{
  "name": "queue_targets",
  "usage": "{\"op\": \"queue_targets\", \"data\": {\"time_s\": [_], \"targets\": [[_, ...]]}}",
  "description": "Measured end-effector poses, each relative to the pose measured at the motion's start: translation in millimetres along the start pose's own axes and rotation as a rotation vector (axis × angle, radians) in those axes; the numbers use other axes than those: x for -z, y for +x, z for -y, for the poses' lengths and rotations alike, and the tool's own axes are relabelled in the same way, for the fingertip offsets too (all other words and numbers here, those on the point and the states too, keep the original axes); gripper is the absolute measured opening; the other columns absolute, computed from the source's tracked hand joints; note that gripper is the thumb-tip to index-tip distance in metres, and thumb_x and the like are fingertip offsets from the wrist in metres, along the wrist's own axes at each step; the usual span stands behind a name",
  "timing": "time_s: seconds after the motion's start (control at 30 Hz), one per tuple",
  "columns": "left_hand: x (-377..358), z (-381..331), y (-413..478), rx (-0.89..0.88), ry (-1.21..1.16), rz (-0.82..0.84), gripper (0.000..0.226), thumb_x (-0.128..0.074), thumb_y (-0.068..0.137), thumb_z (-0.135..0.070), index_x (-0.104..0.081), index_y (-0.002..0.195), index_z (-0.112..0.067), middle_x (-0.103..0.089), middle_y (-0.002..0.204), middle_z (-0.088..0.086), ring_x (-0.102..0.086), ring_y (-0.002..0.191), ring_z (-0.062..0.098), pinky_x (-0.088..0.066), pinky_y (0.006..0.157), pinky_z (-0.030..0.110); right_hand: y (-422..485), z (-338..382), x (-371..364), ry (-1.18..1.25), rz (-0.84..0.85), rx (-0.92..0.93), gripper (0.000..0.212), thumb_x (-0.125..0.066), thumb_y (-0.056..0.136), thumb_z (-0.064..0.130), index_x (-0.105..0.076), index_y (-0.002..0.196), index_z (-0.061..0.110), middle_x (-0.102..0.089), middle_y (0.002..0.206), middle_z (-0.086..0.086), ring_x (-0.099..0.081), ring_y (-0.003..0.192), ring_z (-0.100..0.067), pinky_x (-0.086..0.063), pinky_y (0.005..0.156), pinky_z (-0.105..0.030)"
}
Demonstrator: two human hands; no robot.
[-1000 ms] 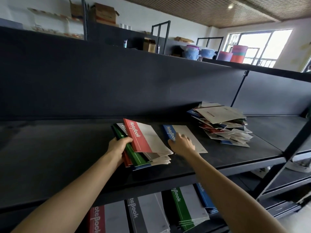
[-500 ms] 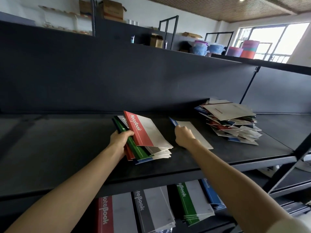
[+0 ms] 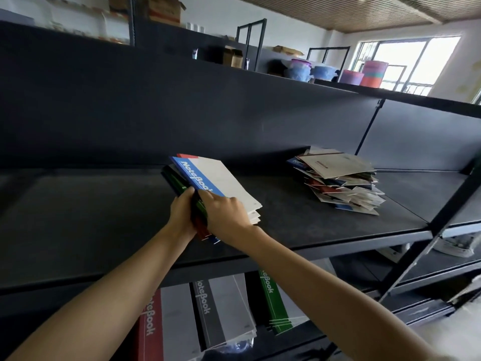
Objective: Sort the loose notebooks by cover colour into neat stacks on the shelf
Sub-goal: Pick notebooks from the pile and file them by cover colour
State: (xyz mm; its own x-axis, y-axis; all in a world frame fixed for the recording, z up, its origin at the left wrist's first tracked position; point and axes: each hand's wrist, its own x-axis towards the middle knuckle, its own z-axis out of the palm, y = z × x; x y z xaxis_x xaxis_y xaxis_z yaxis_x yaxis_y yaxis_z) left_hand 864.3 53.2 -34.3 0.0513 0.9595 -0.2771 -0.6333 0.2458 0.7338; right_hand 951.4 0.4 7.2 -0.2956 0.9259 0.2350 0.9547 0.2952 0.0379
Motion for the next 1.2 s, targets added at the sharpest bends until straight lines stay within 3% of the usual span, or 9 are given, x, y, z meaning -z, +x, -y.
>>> {"op": "queue_targets", "data": {"time_s": [0.07, 0.2, 0.3, 0.4, 0.47, 0.8, 1.0, 1.13, 1.2], "targets": [[-1.4, -0.2, -6.3, -0.006, 0.014, 0.017, 0.045, -0.055, 0.091, -0.031, -0.052, 0.129, -0.007, -0.063, 0.119, 0.018, -0.063, 0.104, 0.034, -0.053, 0.083, 0.045, -3.0, -2.4, 0.6, 0.04, -0.002, 0.0, 0.04, -0.045, 0.096, 0.016, -0.038, 0.135, 0.015, -0.054, 0.132, -0.008, -0.058, 0.106, -0.032, -0.038, 0.074, -0.032], [1.4, 1.7, -10.4, -0.058, 0.122, -0.009, 0.034, -0.056, 0.092, -0.011, -0.054, 0.125, -0.005, -0.065, 0.104, 0.014, -0.065, 0.089, 0.028, -0.052, 0.07, 0.037, -4.8, -18.9, -0.4, 0.301, 0.015, -0.087, 0.037, -0.039, 0.097, 0.019, -0.046, 0.133, 0.019, -0.057, 0.129, -0.008, -0.056, 0.11, -0.032, -0.045, 0.084, -0.034], [1.6, 2.9, -17.4, -0.038, 0.147, -0.01, 0.033, -0.056, 0.092, -0.011, -0.054, 0.124, -0.007, -0.066, 0.099, 0.01, -0.065, 0.086, 0.024, -0.052, 0.068, 0.036, 2.0, -51.8, -4.9, 0.484, -0.027, -0.354, 0.04, -0.048, 0.094, 0.022, -0.048, 0.131, 0.008, -0.058, 0.126, -0.015, -0.056, 0.112, -0.033, -0.044, 0.084, -0.032], [0.9, 2.6, -26.2, -0.035, 0.189, -0.015, 0.035, -0.057, 0.093, -0.018, -0.053, 0.126, -0.01, -0.066, 0.108, 0.009, -0.065, 0.092, 0.025, -0.052, 0.07, 0.036, 3.8, -84.5, -6.3, 0.696, 0.097, -0.657, 0.045, -0.054, 0.092, 0.032, -0.049, 0.122, -0.001, -0.059, 0.115, -0.012, -0.059, 0.101, -0.029, -0.043, 0.075, -0.03], [-2.4, 2.6, -35.1, -0.064, 0.223, -0.008, 0.037, -0.057, 0.093, -0.023, -0.052, 0.128, -0.012, -0.065, 0.111, 0.008, -0.065, 0.094, 0.025, -0.052, 0.07, 0.036, 1.7, -96.0, -6.7, 0.93, 0.201, -0.718, 0.049, -0.058, 0.091, 0.037, -0.052, 0.119, -0.002, -0.061, 0.106, -0.012, -0.061, 0.093, -0.026, -0.047, 0.074, -0.032], [-39.2, 42.4, -98.0, -0.058, 0.189, -0.089, 0.033, -0.048, 0.094, -0.048, -0.056, 0.107, -0.018, -0.065, 0.095, 0.004, -0.063, 0.084, 0.022, -0.049, 0.065, 0.034, -47.5, -111.2, -3.4, 1.153, 0.104, -0.582, 0.029, -0.068, 0.085, 0.019, -0.061, 0.108, 0.003, -0.062, 0.1, -0.011, -0.063, 0.094, -0.028, -0.053, 0.082, -0.036], [-52.8, 100.3, -150.8, -0.021, 0.125, -0.18, 0.041, -0.04, 0.094, -0.055, -0.06, 0.097, -0.019, -0.066, 0.091, 0.003, -0.063, 0.08, 0.021, -0.048, 0.064, 0.034, -108.6, -133.5, -14.4, 1.192, 0.08, -0.565, 0.024, -0.069, 0.083, 0.008, -0.065, 0.106, 0.001, -0.06, 0.078, -0.003, -0.059, 0.075, -0.021, -0.046, 0.059, -0.025], [-38.2, 129.9, -186.8, -0.056, 0.129, -0.314, 0.042, -0.041, 0.096, -0.05, -0.057, 0.109, -0.013, -0.065, 0.102, 0.006, -0.061, 0.08, 0.02, -0.048, 0.063, 0.033, -141.3, -123.0, -30.9, 1.178, 0.139, -0.547, 0.017, -0.067, 0.081, 0.006, -0.067, 0.098, 0.003, -0.068, 0.097, -0.011, -0.063, 0.084, -0.023, -0.056, 0.079, -0.036], [-28.3, 138.7, -205.3, -0.053, 0.163, -0.369, 0.042, -0.042, 0.095, -0.051, -0.058, 0.109, -0.015, -0.067, 0.097, 0.004, -0.062, 0.078, 0.018, -0.048, 0.062, 0.031, -157.9, -114.9, -39.5, 1.186, 0.177, -0.554, 0.017, -0.068, 0.08, 0.007, -0.068, 0.096, 0.001, -0.069, 0.099, -0.014, -0.063, 0.084, -0.023, -0.056, 0.08, -0.037]]}}
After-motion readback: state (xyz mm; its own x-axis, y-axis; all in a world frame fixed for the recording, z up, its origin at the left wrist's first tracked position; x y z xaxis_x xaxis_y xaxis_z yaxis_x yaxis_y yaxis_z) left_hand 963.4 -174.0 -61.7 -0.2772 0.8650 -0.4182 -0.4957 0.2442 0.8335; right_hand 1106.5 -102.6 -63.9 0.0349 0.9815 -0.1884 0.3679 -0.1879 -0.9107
